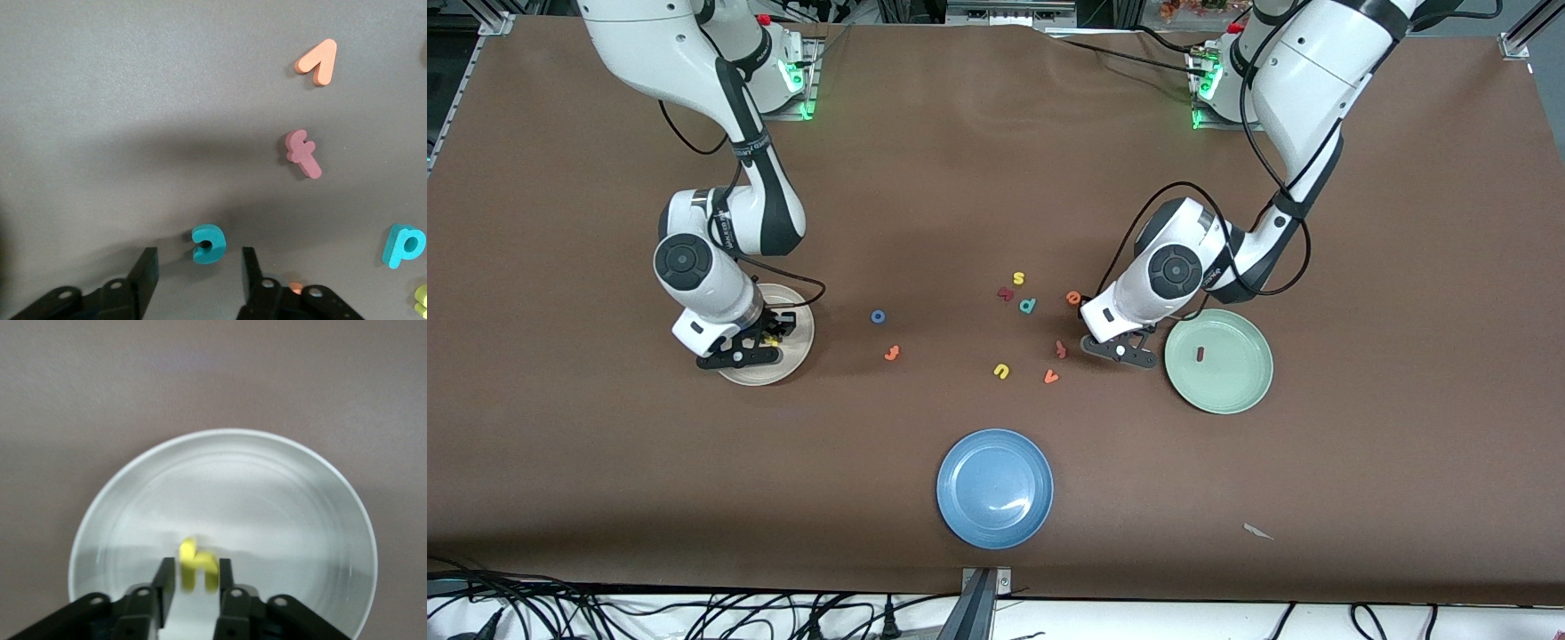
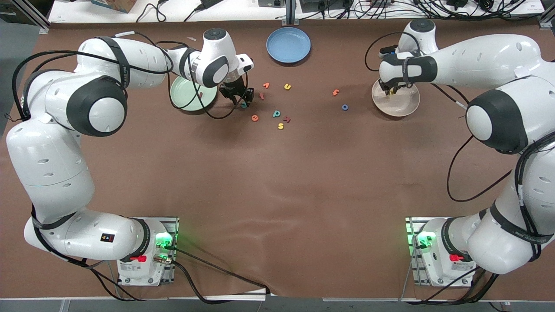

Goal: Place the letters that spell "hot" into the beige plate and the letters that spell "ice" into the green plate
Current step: 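Place the cyan c on the green plate while the right gripper grasps blue o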

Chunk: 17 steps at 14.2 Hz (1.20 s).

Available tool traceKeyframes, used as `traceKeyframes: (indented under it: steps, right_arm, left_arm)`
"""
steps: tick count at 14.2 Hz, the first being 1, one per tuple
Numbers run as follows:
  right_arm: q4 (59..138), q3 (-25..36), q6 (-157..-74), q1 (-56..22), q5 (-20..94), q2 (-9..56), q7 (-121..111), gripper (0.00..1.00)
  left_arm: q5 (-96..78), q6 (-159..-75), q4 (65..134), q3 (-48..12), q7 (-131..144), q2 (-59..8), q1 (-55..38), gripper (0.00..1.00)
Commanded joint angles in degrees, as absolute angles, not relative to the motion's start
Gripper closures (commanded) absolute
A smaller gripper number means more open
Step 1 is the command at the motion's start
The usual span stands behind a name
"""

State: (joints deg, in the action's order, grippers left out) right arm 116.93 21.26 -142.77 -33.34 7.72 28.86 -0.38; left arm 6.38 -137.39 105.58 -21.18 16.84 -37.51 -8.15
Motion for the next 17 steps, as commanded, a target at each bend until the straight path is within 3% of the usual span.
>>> traceKeyframes:
  steps: [1,3,5,8,9,13,17]
  right_arm:
    - [115.5,20.8,-138.0,-33.3,8.7,26.4,-1.7,0.00]
    - [110.8,20.7,-129.9,-33.5,10.4,26.4,0.1,0.00]
    - [109.6,20.5,-128.5,-34.6,16.8,26.5,2.0,0.00]
    - [109.2,20.5,-130.7,-38.7,18.2,27.9,11.4,0.00]
    - [109.3,20.5,-132.1,-40.7,18.2,28.6,14.9,0.00]
    - [109.4,20.5,-137.6,-45.1,18.6,31.2,22.8,0.00]
    - [110.6,19.3,-143.7,-46.5,18.7,33.4,25.2,0.00]
  left_arm:
    - [8.0,-139.3,106.3,-20.9,18.3,-38.0,-8.4,0.43]
    - [8.0,-140.2,106.3,-21.0,18.3,-38.6,-8.3,0.43]
    - [8.0,-140.8,106.3,-20.9,18.2,-39.0,-8.4,0.45]
    - [13.2,-140.8,106.3,-21.0,18.6,-39.0,-8.3,0.96]
    - [13.3,-140.8,106.3,-21.0,19.2,-39.0,-8.4,1.00]
    - [13.3,-138.8,106.0,-21.3,19.2,-37.6,-7.8,1.00]
    - [13.3,-126.4,105.1,-21.6,18.6,-31.3,-7.5,1.00]
